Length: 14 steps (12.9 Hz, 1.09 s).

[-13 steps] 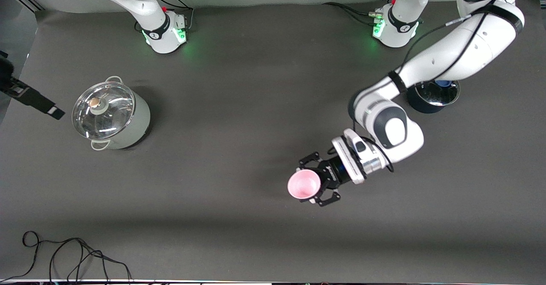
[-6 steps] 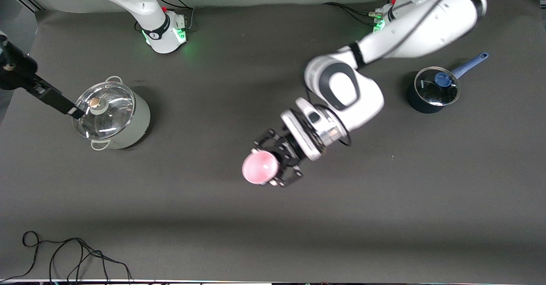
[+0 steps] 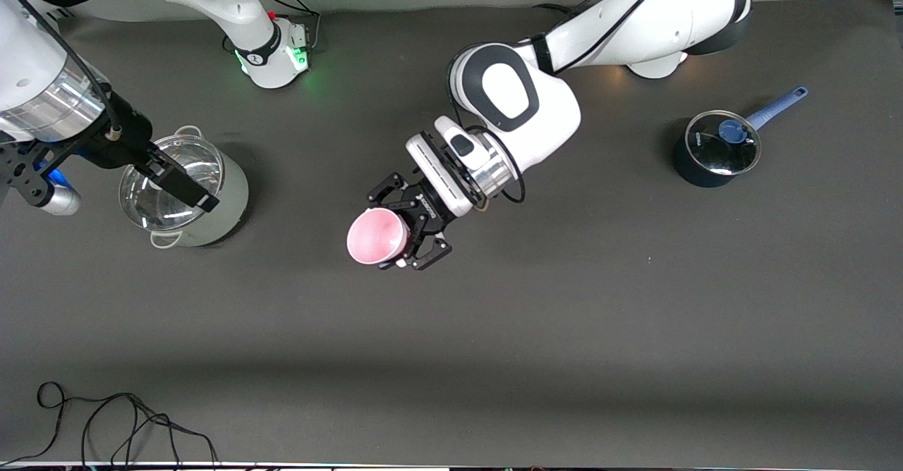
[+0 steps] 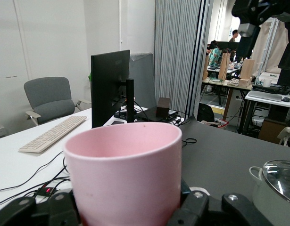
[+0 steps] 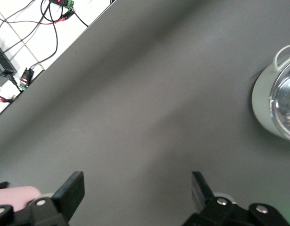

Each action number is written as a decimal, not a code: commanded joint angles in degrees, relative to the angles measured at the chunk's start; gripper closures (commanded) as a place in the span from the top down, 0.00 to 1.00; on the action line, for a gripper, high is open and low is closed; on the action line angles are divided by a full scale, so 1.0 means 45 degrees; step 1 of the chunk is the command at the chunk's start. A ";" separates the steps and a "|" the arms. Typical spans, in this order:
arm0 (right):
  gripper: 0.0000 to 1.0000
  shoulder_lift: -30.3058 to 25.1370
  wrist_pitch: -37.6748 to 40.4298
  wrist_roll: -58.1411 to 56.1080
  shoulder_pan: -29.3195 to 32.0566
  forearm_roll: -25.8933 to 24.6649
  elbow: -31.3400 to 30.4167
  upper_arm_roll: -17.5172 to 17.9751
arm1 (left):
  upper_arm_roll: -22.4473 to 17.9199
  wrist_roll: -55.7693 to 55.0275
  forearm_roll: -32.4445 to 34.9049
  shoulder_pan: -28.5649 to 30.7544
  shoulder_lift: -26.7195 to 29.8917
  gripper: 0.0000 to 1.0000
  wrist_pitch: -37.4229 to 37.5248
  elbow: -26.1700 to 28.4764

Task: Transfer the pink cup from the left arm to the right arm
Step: 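Bring the right gripper to the cup rim while the left gripper holds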

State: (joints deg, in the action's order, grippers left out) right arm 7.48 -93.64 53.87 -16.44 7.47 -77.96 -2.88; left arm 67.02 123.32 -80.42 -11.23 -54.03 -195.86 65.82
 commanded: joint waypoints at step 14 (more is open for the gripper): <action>1.00 0.2791 0.0477 0.5842 -0.1736 0.1484 0.3652 0.0679 | -0.1066 -0.0921 -0.0079 -0.1763 0.0034 0.00 -0.0791 -0.1483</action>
State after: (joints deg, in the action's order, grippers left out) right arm 18.73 -93.13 78.72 -23.75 13.12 -64.42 0.41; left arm 63.08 119.98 -80.42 -17.76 -54.04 -198.58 60.85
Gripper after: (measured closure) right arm 0.000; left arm 0.344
